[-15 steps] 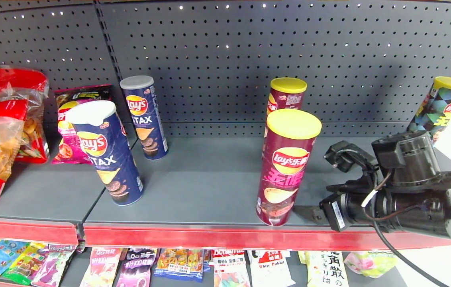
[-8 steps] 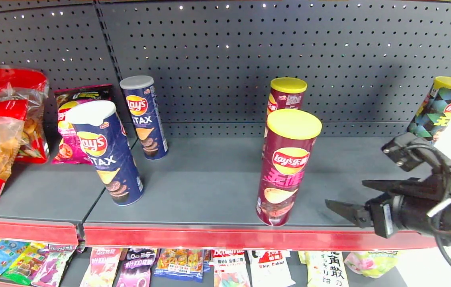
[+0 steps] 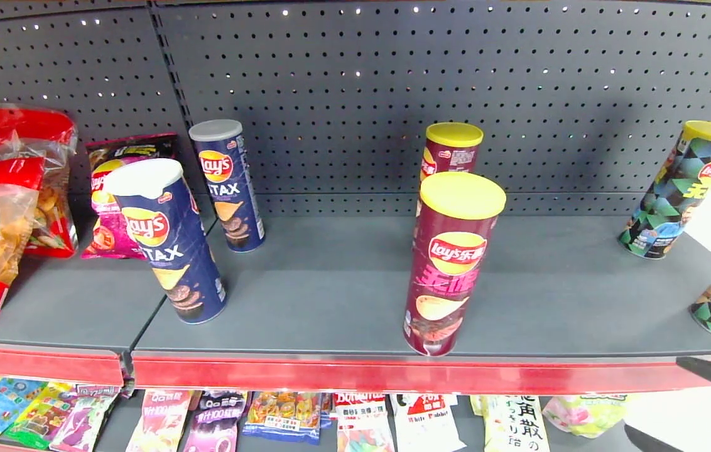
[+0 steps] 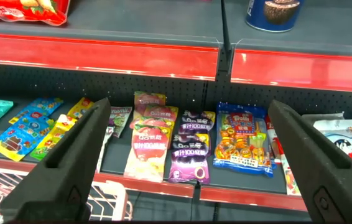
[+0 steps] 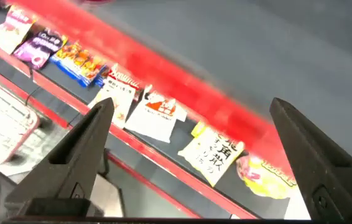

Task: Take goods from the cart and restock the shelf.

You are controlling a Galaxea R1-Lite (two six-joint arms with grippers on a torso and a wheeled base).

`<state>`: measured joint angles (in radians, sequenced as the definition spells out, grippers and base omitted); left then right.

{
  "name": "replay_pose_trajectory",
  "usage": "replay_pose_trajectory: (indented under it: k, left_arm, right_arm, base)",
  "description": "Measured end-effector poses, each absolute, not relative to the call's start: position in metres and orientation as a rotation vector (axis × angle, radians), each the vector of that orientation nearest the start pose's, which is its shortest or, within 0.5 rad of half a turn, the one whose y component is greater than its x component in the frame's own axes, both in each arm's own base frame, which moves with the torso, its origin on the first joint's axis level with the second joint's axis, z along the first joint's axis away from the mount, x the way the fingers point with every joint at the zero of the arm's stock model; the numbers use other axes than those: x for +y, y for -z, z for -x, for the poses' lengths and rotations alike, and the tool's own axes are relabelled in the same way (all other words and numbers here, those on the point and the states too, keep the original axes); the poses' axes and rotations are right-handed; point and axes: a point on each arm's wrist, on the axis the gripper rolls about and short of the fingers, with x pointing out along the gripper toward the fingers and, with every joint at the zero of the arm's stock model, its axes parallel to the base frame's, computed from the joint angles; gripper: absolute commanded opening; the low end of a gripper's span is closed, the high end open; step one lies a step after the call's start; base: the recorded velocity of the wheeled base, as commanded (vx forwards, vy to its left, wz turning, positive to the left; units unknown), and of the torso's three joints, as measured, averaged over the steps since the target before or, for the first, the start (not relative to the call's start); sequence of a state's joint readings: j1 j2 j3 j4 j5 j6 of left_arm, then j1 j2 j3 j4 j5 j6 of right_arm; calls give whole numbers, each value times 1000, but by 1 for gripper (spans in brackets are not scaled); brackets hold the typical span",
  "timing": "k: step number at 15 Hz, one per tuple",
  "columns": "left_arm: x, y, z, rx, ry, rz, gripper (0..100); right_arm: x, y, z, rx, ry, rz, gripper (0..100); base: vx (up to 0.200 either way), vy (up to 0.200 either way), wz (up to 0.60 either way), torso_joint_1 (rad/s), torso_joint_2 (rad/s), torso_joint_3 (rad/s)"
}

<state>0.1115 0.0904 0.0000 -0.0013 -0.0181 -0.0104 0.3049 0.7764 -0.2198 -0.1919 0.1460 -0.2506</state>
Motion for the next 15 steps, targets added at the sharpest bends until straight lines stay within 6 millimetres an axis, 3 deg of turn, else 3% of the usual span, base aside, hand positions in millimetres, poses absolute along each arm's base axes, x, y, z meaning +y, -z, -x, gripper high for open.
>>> replay_pose_trajectory:
  k: [5,11,15]
  left_arm:
    - [-2,-77,16,89,-93,16,100]
    - [-2,-77,16,89,-93,16,100]
    - [-2,-77,16,89,-94,16,100]
  right_arm:
    - [10,-119,-28,206,-415,221,100]
    - [4,-89,3,155,-281,61,100]
    - [2,-83,18,17,-104,2,100]
  base:
    - [0,0,0,0,0,0]
    - [0,0,0,0,0,0]
    - [0,0,0,0,0,0]
